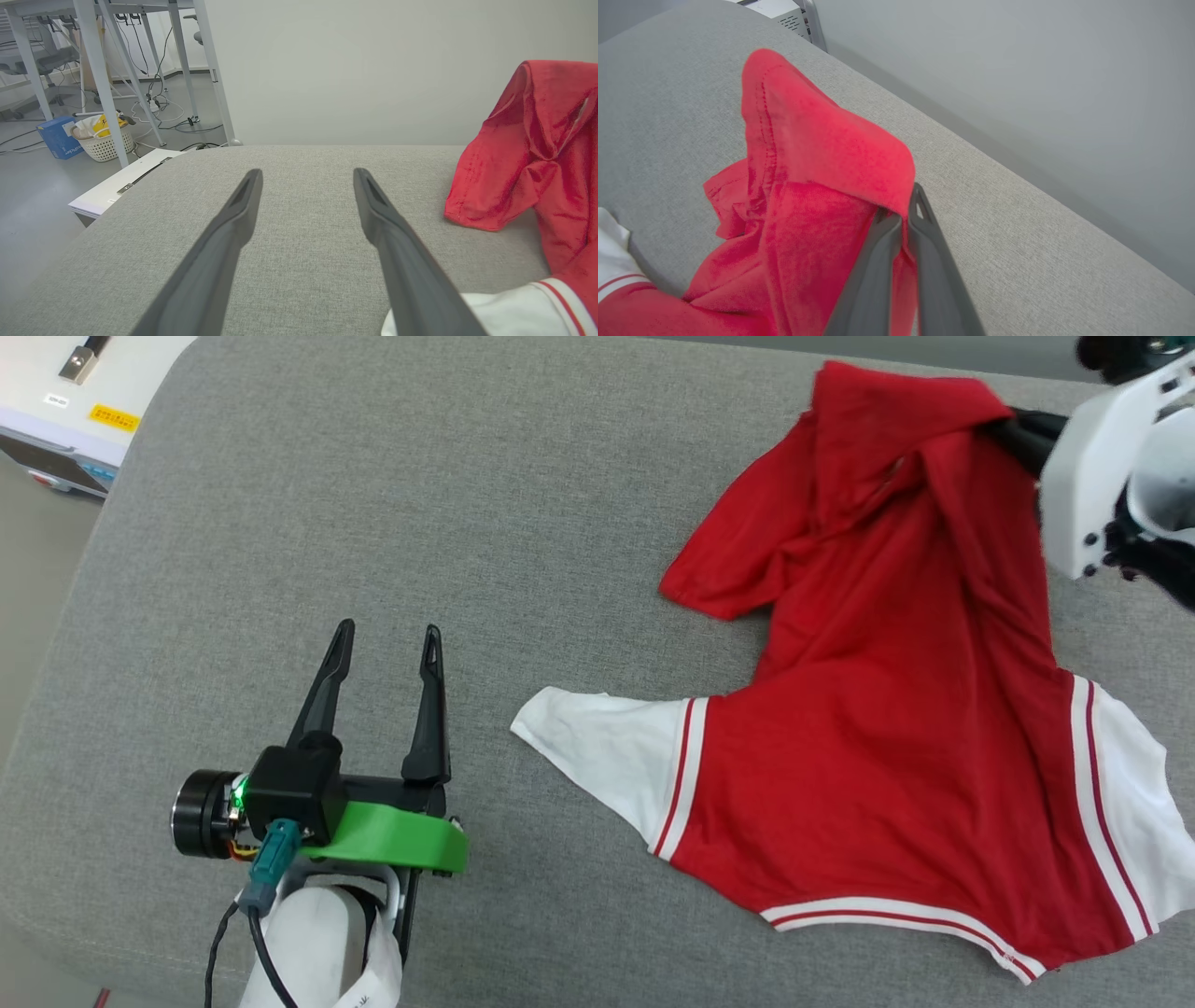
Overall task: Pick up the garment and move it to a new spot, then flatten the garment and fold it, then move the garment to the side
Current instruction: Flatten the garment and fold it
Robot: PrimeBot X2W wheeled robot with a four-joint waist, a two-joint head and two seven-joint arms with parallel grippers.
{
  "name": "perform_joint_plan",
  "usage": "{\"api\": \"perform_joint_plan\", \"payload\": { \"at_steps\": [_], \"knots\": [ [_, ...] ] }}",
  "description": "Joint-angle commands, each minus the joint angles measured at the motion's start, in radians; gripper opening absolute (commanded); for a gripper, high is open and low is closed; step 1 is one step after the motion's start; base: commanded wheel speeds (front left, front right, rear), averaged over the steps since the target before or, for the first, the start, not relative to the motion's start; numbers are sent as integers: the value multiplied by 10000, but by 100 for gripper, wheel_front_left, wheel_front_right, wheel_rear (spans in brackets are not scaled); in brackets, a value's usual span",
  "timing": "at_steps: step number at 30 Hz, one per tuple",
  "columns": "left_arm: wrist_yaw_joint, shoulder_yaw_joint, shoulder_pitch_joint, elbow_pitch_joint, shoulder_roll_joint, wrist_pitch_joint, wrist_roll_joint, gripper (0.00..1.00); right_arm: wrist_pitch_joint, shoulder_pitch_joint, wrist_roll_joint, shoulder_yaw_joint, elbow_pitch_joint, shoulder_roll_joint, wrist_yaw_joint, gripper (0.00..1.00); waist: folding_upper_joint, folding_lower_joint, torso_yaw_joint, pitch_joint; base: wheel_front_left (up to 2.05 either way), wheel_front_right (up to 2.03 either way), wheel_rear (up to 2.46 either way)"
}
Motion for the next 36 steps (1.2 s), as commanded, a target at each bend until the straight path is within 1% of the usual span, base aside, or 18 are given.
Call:
{"api": "perform_joint_plan", "payload": {
  "at_steps": [1, 3, 6, 7, 8, 11, 16, 17, 18, 19, 22, 27, 29, 32, 34, 36],
  "knots": [
    [-54, 6, 14, -2, -65, -59, 88, 100, -162, -113, 194, -164, 240, -149, -15, 0, 0, -1, 14, 7, 0, 0, 0],
    [-63, -20, 8, 9, -67, -59, 82, 100, -340, -26, 376, -427, 752, -352, -15, 0, 0, -1, 45, 21, 0, 0, 0],
    [-83, -68, -2, 48, -69, -59, 69, 100, -751, 126, 546, -894, 1860, -646, -15, 0, 0, -1, 152, 44, 0, 0, 0],
    [-79, -94, 15, 97, -71, -59, 74, 100, -1083, 374, 766, -1291, 2998, -722, -15, 0, 0, -1, 233, 46, 0, 0, 0],
    [-80, -97, 20, 111, -71, -59, 75, 100, -1104, 475, 769, -1315, 3306, -718, -15, 0, 0, -1, 247, 42, 0, 0, 0],
    [-64, -82, 50, 147, -72, -59, 79, 100, -917, 929, 930, -1315, 4190, -486, -15, 0, 0, -1, 245, 9, 0, 0, 0],
    [-81, -128, 59, 233, -74, -59, 97, 100, -717, 1573, 1209, -1306, 5155, 20, -15, 0, 0, -1, 181, -30, 0, 0, 0],
    [-102, -150, 33, 257, -74, -59, 111, 100, -748, 1649, 1234, -1300, 5292, 114, -15, 23, 0, -1, 175, -37, 0, 0, 0],
    [-115, -160, 12, 282, -74, -59, 122, 100, -850, 1676, 1250, -1317, 5373, 182, -15, 34, 0, -1, 170, -50, 0, 0, 0],
    [-125, -159, -13, 308, -74, -59, 138, 100, -1102, 1660, 1232, -1353, 5468, 247, -15, 100, 0, -1, 156, -73, 0, 0, 0],
    [-148, -99, -35, 376, -74, -59, 180, 100, -1995, 1537, 999, -1342, 5536, 356, -15, 100, 0, -1, 97, -206, 0, 0, 0],
    [-245, 81, 48, 459, -10, -59, 189, 100, -4236, 1509, 347, -1231, 5356, 354, -15, 100, 0, -1, -50, -694, 0, 0, 0],
    [-300, 146, 99, 454, 27, -59, 180, 100, -4772, 1632, 143, -1232, 5197, 394, -15, 100, 0, -1, -143, -890, 0, 0, 0],
    [-399, 191, 168, 438, 97, -59, 186, 100, -5082, 1829, -236, -1480, 4761, 444, -15, 100, 0, -1, -315, -1136, 0, 0, 0],
    [-499, 176, 169, 449, 187, -59, 201, 100, -5105, 1906, -745, -2122, 3970, 370, -15, 100, 0, -1, -463, -1273, 0, 0, 0],
    [-625, 111, 104, 471, 306, -59, 203, 100, -5109, 2365, -1468, -2975, 2966, 373, -15, 100, 0, -1, -610, -1394, 0, 0, 0]
  ]
}}
